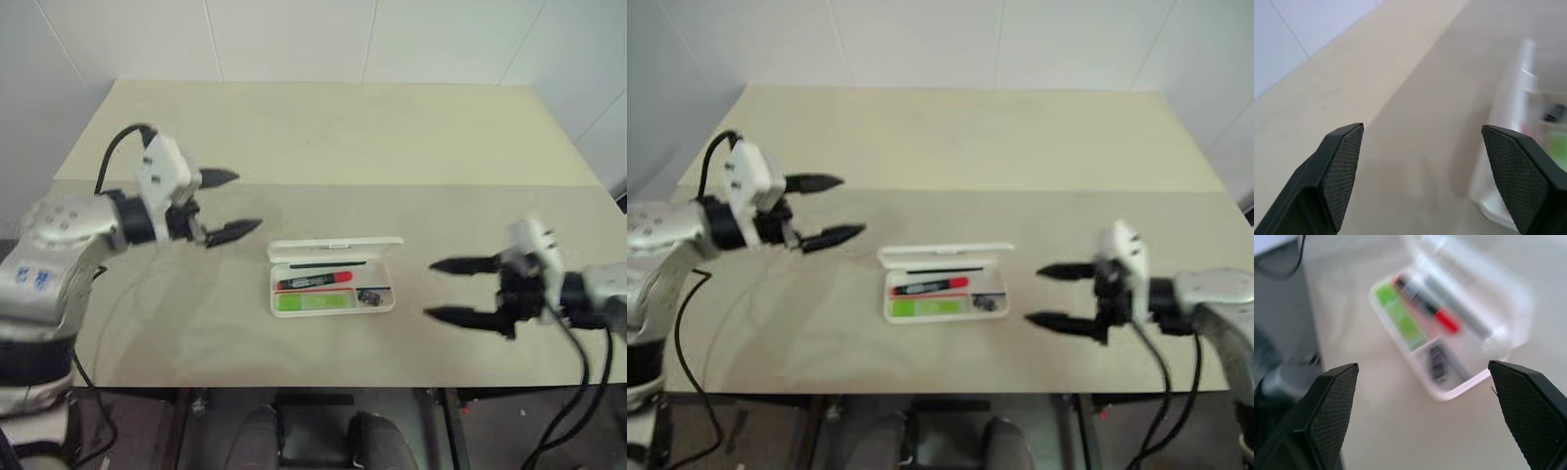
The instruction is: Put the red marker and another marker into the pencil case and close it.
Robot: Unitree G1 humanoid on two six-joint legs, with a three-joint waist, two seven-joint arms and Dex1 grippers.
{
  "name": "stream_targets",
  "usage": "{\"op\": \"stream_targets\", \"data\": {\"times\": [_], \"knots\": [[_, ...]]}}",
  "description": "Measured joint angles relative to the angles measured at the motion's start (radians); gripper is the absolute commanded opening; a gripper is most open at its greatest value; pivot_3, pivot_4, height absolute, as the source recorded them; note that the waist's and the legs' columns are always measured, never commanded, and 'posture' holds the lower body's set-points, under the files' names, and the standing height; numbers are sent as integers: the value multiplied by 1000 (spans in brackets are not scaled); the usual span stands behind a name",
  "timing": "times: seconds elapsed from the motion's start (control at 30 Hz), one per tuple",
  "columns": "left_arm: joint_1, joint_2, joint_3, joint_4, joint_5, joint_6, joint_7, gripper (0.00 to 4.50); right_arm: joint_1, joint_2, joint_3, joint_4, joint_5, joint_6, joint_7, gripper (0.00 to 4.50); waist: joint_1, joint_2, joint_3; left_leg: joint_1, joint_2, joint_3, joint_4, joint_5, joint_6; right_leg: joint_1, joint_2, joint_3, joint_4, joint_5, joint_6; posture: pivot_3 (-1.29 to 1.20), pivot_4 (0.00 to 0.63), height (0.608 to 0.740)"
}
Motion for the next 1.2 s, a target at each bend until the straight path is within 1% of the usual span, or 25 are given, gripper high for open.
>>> {"op": "stream_targets", "data": {"times": [0.1,0.17,0.23,0.33,0.47,0.53,0.57,0.7,0.8,0.93,1.1,1.2], "knots": [[-115,-62,-88,167,66,-39,-1,4143,-65,2,-44,-8,101,12,-21,4479,-1,0,0,-1,1,0,0,0,-1,-2,1,0,0,0,0,0,150,740],[-171,-98,-116,260,97,-67,-4,3717,-87,2,-62,-43,165,22,-45,4500,0,0,0,-2,1,0,0,0,-1,-2,1,0,1,0,0,0,150,740],[-219,-128,-135,348,122,-98,-13,3146,-115,4,-65,-75,223,40,-86,4500,-1,0,0,-3,1,1,0,0,0,-2,1,0,2,0,0,0,150,740],[-256,-173,-163,436,146,-136,-40,2125,-159,5,-65,-92,280,54,-164,4500,1,0,0,-3,1,1,1,0,0,-2,1,0,2,0,0,0,150,740],[-257,-215,-201,479,162,-153,-84,860,-178,5,-65,-98,322,59,-218,4500,1,0,0,-3,1,1,1,0,0,-2,1,0,2,0,0,0,150,740],[-257,-220,-206,479,165,-155,-101,117,-181,5,-65,-103,335,59,-231,4500,1,0,0,-3,1,1,0,0,0,-2,1,0,2,0,0,0,150,740],[-256,-223,-206,479,168,-156,-106,19,-182,5,-65,-103,339,59,-236,4500,1,0,0,-3,1,1,0,0,0,-2,1,0,2,0,0,0,150,740],[-208,-237,-222,445,174,-160,-137,19,-189,-3,-62,-108,343,56,-242,4500,-1,0,0,-3,1,1,0,0,0,-2,1,0,2,0,0,0,150,740],[-148,-230,-222,357,161,-143,-173,19,-189,-18,-59,-108,341,53,-243,4500,-1,0,0,-3,1,1,0,0,0,-3,1,0,2,0,0,0,150,740],[-50,-156,-248,191,158,-122,-239,19,-188,-30,-46,-106,338,40,-242,4500,-3,0,0,-3,2,1,0,0,0,-3,1,1,1,0,0,0,150,740],[23,-136,-281,81,167,-96,-245,19,-188,-35,-26,-104,317,33,-241,4500,1,0,0,-3,2,1,3,0,1,-3,1,1,0,0,0,0,150,740],[59,-112,-323,40,222,-118,-237,19,-188,-35,-21,-98,308,26,-238,4500,0,0,0,-3,2,1,3,-1,1,-3,1,2,0,0,0,0,150,740]]}}
